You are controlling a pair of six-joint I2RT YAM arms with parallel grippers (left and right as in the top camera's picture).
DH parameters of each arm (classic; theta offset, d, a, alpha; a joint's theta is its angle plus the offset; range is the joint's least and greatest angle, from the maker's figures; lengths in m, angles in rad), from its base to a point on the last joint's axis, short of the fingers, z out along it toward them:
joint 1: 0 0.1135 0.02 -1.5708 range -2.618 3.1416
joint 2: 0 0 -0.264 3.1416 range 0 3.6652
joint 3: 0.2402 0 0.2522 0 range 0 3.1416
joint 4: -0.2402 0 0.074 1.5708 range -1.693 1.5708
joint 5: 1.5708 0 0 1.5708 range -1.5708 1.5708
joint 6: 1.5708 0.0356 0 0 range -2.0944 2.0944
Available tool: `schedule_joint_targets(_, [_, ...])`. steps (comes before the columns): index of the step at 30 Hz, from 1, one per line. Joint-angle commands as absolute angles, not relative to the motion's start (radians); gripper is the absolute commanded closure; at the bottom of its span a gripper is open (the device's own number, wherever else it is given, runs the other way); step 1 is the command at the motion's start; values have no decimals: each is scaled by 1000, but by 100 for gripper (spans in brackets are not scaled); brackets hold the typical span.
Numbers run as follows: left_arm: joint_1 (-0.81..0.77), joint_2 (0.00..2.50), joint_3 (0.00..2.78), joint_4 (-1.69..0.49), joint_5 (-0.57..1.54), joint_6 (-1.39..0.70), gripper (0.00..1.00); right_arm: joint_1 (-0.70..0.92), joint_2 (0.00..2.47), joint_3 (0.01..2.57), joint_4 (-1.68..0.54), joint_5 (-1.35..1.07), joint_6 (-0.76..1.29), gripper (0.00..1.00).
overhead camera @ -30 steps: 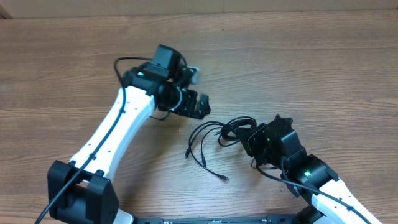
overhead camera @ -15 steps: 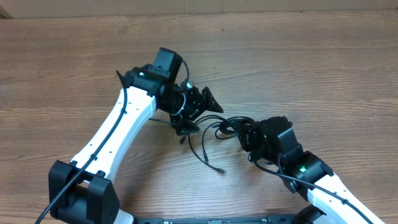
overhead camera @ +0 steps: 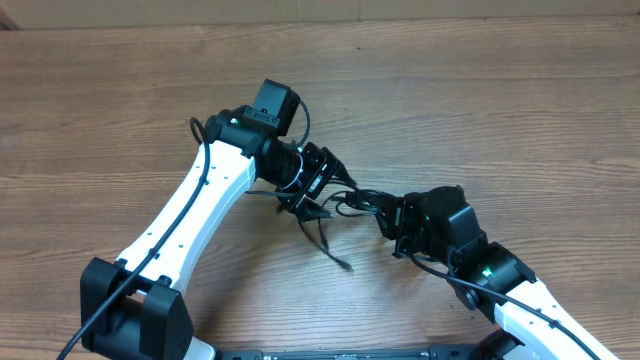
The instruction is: Untangle cables
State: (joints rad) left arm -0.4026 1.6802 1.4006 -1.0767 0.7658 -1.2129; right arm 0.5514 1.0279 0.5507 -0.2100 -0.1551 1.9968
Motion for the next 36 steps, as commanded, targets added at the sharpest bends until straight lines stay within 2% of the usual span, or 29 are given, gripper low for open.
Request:
schedule_joint_targets(1, [-416, 1674, 1399, -1072, 743, -1269, 31, 554, 1023, 585, -157, -182, 2046, 93])
schedule_joint_targets(4, [-432, 1674, 1397, -1073, 691, -1270, 37, 554, 1023, 585, -120, -189, 2046, 93])
schedule_joint_targets(12, [-447, 1674, 1393, -1060, 687, -1351, 36, 555, 1023, 585, -113, -193, 2046, 93])
schedule_joint_targets(16, [-456, 1674, 1392, -1061, 656, -1351, 47, 555, 1023, 585, -113, -193, 2046, 92])
schedule_joint_targets(20, [-479, 1676, 1392, -1060, 628, -1361, 50, 555, 1023, 585, -112, -193, 2046, 92])
schedule_joint_targets(22, [-487, 1676, 1392, -1057, 610, -1377, 46, 555, 1023, 585, -112, -193, 2046, 92])
schedule_joint_targets(24, [-494, 1676, 1392, -1045, 593, -1393, 35, 555, 1023, 585, -112, -199, 2045, 92])
schedule_joint_targets(26, [-496, 1676, 1391, -1024, 591, -1392, 34, 555, 1023, 585, -112, -205, 2045, 91])
schedule_joint_targets(36, [-508, 1676, 1358, -1012, 591, -1391, 53, 555, 1023, 585, -78, -212, 2045, 90])
